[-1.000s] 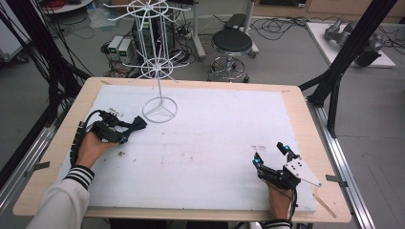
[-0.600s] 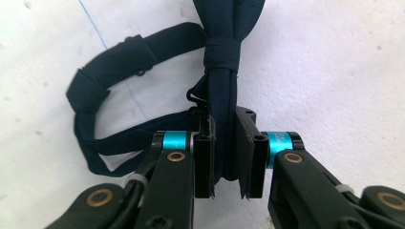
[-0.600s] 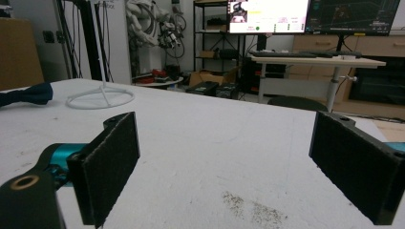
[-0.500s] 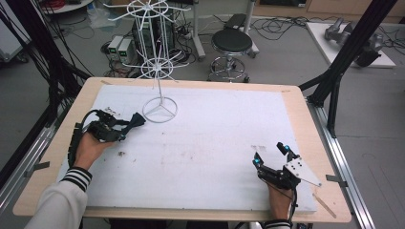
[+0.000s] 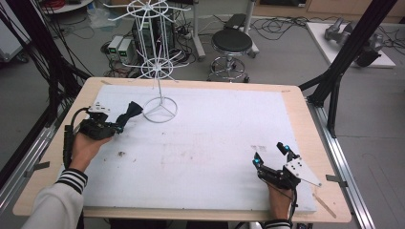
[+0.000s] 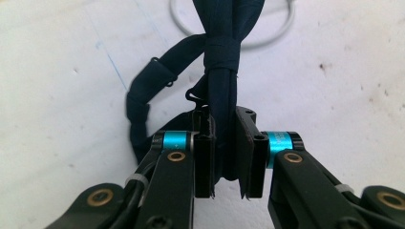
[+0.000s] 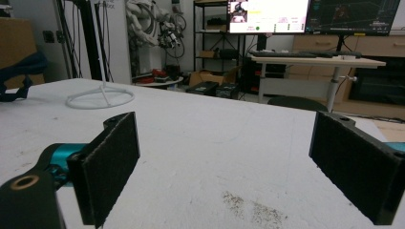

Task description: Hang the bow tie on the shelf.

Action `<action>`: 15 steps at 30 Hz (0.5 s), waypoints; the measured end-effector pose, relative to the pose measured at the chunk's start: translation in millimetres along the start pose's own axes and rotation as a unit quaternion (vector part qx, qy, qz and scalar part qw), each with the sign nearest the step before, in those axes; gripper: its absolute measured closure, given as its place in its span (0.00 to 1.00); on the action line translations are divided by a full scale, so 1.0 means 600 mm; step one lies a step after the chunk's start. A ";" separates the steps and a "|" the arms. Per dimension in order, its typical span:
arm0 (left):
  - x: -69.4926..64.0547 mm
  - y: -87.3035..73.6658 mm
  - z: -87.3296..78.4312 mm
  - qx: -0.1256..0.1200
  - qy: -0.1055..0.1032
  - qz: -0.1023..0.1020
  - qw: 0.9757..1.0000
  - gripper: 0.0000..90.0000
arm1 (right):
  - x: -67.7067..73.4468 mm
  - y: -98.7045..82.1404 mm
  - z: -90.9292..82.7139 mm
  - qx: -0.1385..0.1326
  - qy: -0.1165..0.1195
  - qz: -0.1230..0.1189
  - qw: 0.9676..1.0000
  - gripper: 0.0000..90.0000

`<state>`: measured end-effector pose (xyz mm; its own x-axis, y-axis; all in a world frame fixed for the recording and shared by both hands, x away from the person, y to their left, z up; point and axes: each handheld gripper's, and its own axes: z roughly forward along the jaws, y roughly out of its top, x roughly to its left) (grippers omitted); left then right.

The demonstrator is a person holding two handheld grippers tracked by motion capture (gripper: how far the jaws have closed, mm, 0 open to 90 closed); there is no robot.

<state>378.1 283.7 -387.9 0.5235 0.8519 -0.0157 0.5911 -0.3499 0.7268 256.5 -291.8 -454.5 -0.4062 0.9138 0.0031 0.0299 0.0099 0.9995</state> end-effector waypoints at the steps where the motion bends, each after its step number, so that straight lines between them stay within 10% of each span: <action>1: 0.002 0.000 -0.006 -0.020 0.002 -0.008 1.000 0.88 | 0.000 0.000 0.000 0.000 0.000 0.000 1.000 0.10; 15: 0.006 0.009 -0.035 -0.101 0.003 -0.033 0.994 0.88 | 0.000 0.000 0.000 0.000 0.000 0.000 1.000 0.10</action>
<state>370.5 292.8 -369.6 0.4836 0.8729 -0.0638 0.4878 -0.2083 0.8478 256.6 -291.8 -454.6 -0.4066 0.9136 0.0029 0.0290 0.0097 0.9995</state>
